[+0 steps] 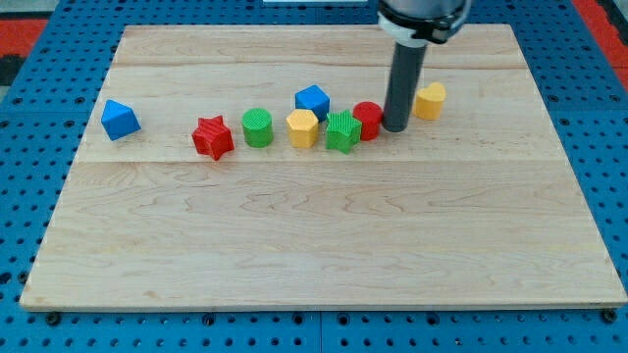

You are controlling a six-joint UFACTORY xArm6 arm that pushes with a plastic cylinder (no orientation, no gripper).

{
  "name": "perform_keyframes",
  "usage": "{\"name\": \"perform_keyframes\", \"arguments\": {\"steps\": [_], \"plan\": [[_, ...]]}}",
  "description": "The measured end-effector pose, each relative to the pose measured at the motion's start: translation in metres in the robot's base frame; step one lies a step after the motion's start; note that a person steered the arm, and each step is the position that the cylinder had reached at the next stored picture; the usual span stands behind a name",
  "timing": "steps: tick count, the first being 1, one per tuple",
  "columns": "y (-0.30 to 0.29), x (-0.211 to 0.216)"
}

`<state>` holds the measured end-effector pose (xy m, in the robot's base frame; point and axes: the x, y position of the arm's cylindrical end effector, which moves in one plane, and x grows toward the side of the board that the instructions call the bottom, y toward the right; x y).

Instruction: Push the heart into the red circle

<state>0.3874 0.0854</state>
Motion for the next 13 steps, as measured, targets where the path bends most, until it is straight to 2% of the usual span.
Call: {"name": "perform_keyframes", "arguments": {"steps": [1, 3, 4, 5, 7, 8, 9, 11, 12, 13], "plan": [[-0.024, -0.011], [0.068, 0.016], [0.135, -0.011], [0.114, -0.034], [-0.009, -0.045], [-0.043, -0.055], [-0.034, -0.083], [-0.191, -0.089], [-0.184, -0.069], [-0.149, -0.043]]}}
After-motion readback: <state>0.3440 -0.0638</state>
